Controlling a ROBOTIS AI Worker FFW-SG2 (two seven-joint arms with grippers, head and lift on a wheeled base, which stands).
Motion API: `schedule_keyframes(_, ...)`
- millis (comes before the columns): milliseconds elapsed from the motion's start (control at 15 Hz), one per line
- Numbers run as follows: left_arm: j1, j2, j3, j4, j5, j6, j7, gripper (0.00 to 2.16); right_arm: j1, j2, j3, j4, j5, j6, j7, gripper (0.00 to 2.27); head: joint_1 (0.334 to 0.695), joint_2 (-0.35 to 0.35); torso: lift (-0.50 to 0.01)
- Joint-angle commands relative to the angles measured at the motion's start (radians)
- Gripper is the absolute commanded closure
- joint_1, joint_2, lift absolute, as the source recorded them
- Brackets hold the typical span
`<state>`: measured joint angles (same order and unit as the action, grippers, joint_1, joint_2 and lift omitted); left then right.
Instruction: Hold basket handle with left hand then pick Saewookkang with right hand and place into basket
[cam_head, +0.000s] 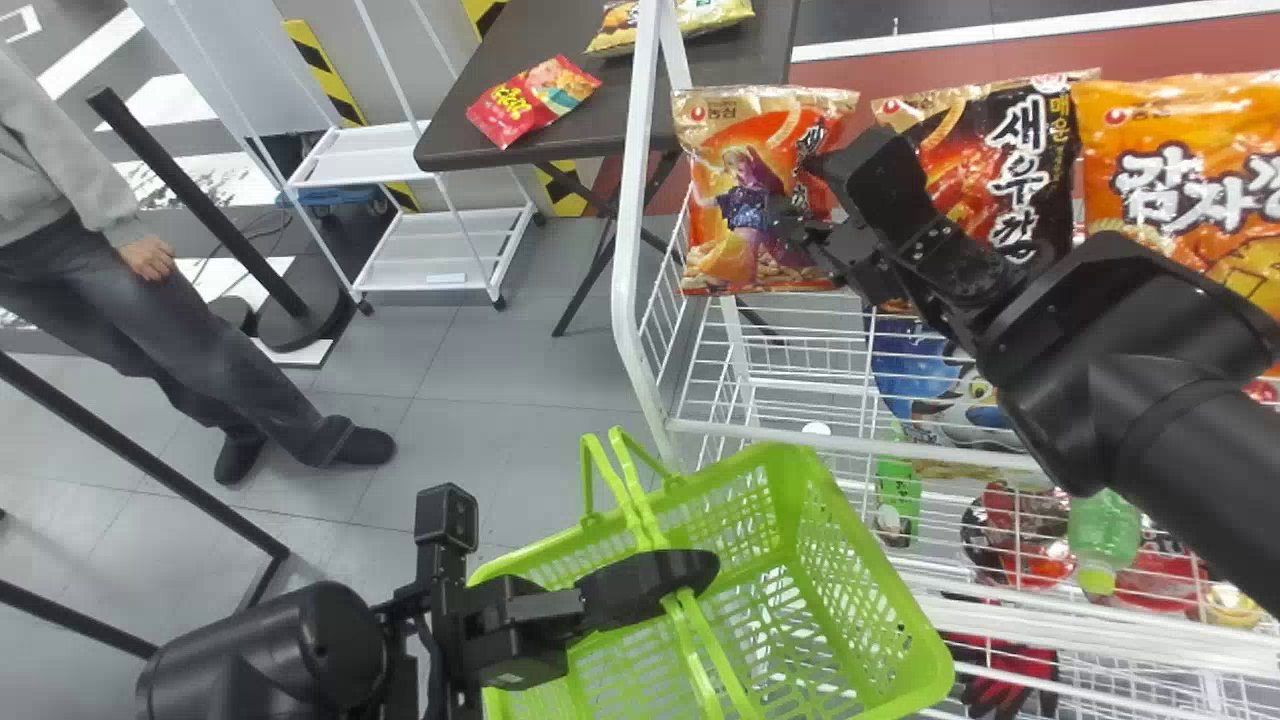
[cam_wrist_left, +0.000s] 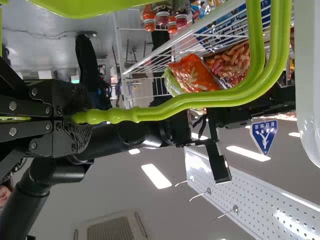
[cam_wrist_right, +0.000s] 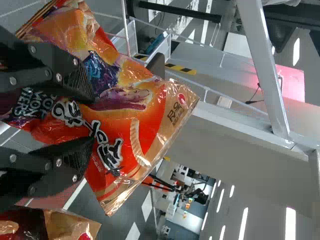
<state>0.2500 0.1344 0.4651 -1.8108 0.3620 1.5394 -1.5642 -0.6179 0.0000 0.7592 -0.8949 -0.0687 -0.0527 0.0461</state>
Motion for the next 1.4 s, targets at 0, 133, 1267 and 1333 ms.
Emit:
schedule_keyframes(0,0.000,0.002,0.001,-0.001,0.000,0.032,0.000,2.16,0.010,0.001,0.008,-0.006,0.007,0.003,0.000,2.24,0.695,0.329,-0.019)
schedule_keyframes(133,0.000,0.005,0.004,-0.001,0.000,0.032,0.000,2.16,0.044,0.001,0.012,-0.044,0.055,0.009,-0.018,2.24,0.695,0.333,-0.019)
schedule_keyframes(1267,-0.034,0.022,0.001,0.057,-0.005,0.032,0.003,2.15,0.530,0.001,-0.075,-1.061,0.415,0.752,-0.115,2.24,0.695,0.350,-0.019)
schedule_keyframes(1333,-0.038,0.022,0.001,0.062,-0.006,0.032,0.003,2.15,0.546,0.001,-0.077,-1.109,0.418,0.819,-0.115,2.24,0.695,0.350,-0.019)
